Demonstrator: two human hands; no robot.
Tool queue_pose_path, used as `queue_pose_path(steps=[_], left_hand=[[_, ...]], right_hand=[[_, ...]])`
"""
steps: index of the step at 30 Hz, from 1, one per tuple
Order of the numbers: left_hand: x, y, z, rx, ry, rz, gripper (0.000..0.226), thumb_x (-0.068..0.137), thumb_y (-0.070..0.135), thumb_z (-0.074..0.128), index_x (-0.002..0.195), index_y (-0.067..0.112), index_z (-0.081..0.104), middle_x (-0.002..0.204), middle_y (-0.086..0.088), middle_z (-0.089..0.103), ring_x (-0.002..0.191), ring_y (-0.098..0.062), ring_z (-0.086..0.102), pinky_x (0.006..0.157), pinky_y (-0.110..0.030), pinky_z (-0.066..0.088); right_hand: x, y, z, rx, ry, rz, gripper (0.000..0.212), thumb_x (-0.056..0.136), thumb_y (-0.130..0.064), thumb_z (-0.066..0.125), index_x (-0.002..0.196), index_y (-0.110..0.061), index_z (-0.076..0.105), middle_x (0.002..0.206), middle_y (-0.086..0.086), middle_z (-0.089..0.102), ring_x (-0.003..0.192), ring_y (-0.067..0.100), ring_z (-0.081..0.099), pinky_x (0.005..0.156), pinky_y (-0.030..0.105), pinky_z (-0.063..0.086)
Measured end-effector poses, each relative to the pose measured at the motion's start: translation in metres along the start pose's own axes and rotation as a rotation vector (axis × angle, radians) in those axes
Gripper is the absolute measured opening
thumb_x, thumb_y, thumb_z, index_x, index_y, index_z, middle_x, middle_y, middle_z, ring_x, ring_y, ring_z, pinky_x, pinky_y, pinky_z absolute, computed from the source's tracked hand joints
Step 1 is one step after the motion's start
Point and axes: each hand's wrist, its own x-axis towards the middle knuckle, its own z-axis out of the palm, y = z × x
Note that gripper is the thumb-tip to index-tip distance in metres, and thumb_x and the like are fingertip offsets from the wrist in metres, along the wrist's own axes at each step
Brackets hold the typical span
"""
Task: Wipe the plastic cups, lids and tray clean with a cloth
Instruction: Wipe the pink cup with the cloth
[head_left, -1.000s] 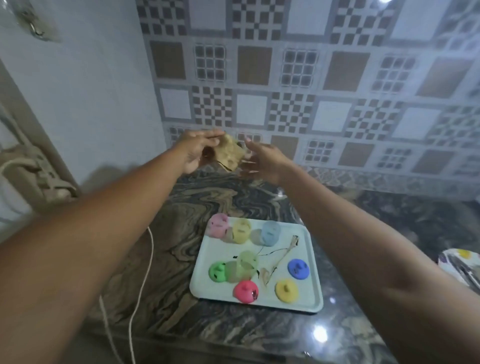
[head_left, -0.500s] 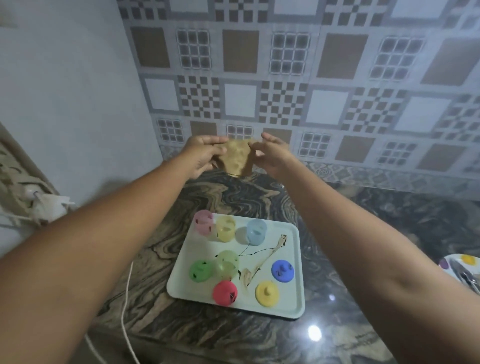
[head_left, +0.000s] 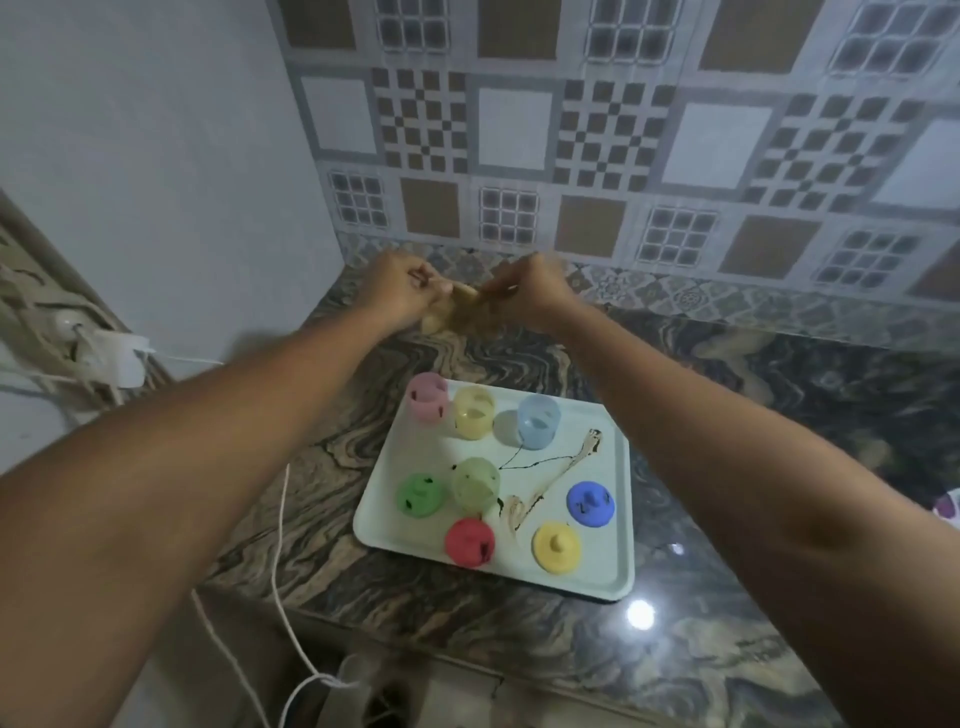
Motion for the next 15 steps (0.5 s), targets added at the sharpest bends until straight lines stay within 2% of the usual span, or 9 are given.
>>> queue_pose_path(steps=[3, 6, 8, 10, 11, 13, 15], left_hand=[[0.003, -0.013, -0.004, 0.040, -0.077, 0.038, 0.022, 0.084, 0.033, 0.077, 0.093, 0.013, 0.075, 0.094, 0.000, 0.069, 0.086, -0.013, 0.060, 0.073, -0.023, 0.042], [0.015, -0.025, -0.005, -0.012, -0.159, 0.076, 0.022, 0.082, 0.032, 0.079, 0.093, 0.013, 0.076, 0.091, 0.001, 0.071, 0.084, -0.014, 0.064, 0.073, -0.028, 0.053], [0.025, -0.031, -0.007, -0.041, -0.204, 0.110, 0.021, 0.079, 0.031, 0.081, 0.092, 0.015, 0.077, 0.091, -0.001, 0.074, 0.086, -0.016, 0.068, 0.072, -0.027, 0.054], [0.032, -0.036, -0.008, -0.053, -0.239, 0.150, 0.018, 0.076, 0.031, 0.084, 0.088, 0.021, 0.077, 0.088, 0.001, 0.074, 0.086, -0.014, 0.068, 0.071, -0.024, 0.050], [0.034, -0.037, -0.010, -0.053, -0.257, 0.177, 0.017, 0.074, 0.031, 0.085, 0.087, 0.022, 0.077, 0.087, 0.003, 0.074, 0.084, -0.011, 0.068, 0.071, -0.024, 0.051], [0.038, -0.038, -0.011, -0.063, -0.297, 0.236, 0.021, 0.071, 0.032, 0.087, 0.086, 0.021, 0.078, 0.084, 0.004, 0.074, 0.081, -0.007, 0.067, 0.072, -0.025, 0.054], [0.040, -0.037, -0.011, -0.071, -0.360, 0.279, 0.024, 0.069, 0.031, 0.088, 0.087, 0.019, 0.079, 0.082, 0.005, 0.074, 0.077, -0.004, 0.066, 0.067, -0.016, 0.052]], right_hand=[[0.002, 0.000, 0.009, -0.113, -0.010, -0.026, 0.020, 0.088, -0.013, 0.075, 0.107, -0.016, 0.081, 0.100, 0.003, 0.076, 0.084, 0.010, 0.063, 0.078, 0.025, 0.051], [0.002, -0.001, 0.019, -0.139, -0.049, 0.014, 0.015, 0.085, -0.015, 0.074, 0.099, -0.018, 0.078, 0.100, 0.005, 0.073, 0.097, 0.021, 0.067, 0.088, 0.035, 0.056], [-0.001, -0.003, 0.025, -0.084, -0.071, 0.040, 0.017, 0.082, -0.018, 0.080, 0.098, -0.016, 0.074, 0.097, 0.007, 0.072, 0.095, 0.022, 0.067, 0.089, 0.041, 0.058], [-0.005, -0.006, 0.032, -0.055, -0.067, 0.044, 0.029, 0.082, -0.027, 0.085, 0.105, -0.012, 0.073, 0.095, 0.009, 0.072, 0.086, 0.019, 0.065, 0.082, 0.036, 0.056], [-0.005, -0.005, 0.036, -0.040, -0.048, 0.053, 0.026, 0.084, -0.028, 0.084, 0.102, -0.013, 0.074, 0.092, 0.009, 0.072, 0.081, 0.017, 0.064, 0.077, 0.033, 0.055], [-0.008, -0.006, 0.045, 0.025, -0.028, 0.091, 0.012, 0.086, -0.026, 0.082, 0.086, -0.020, 0.071, 0.079, 0.003, 0.068, 0.070, 0.011, 0.060, 0.068, 0.030, 0.050], [-0.010, -0.007, 0.054, 0.087, -0.010, 0.148, 0.017, 0.087, -0.028, 0.081, 0.083, -0.022, 0.065, 0.080, 0.000, 0.066, 0.070, 0.011, 0.060, 0.067, 0.032, 0.053]])
